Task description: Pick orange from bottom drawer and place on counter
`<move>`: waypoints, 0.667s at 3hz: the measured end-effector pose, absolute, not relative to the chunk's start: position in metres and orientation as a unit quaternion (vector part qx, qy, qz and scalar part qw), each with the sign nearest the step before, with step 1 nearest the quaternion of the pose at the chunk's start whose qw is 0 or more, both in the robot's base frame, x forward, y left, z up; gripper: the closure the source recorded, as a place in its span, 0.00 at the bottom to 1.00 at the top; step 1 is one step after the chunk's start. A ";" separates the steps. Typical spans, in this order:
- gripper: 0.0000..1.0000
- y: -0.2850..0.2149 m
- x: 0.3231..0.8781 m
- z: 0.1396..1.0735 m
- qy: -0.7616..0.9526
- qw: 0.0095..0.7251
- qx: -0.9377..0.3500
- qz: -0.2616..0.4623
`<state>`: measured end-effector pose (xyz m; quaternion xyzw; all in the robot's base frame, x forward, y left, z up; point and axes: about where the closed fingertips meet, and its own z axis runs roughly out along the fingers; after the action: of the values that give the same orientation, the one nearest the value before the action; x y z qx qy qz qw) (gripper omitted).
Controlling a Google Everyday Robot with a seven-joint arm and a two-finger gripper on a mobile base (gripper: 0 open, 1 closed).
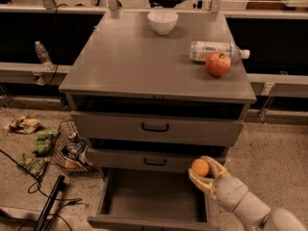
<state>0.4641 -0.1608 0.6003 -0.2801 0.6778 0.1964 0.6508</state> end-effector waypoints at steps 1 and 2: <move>1.00 -0.177 0.475 0.650 0.666 0.652 -0.276 0.234; 1.00 -0.175 0.480 0.693 0.665 0.621 -0.306 0.278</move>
Offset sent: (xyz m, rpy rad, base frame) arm 0.0172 -0.0149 0.1520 0.0450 0.1451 0.3088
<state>0.4797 -0.1747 0.6935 -0.3065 0.6655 0.2776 0.6214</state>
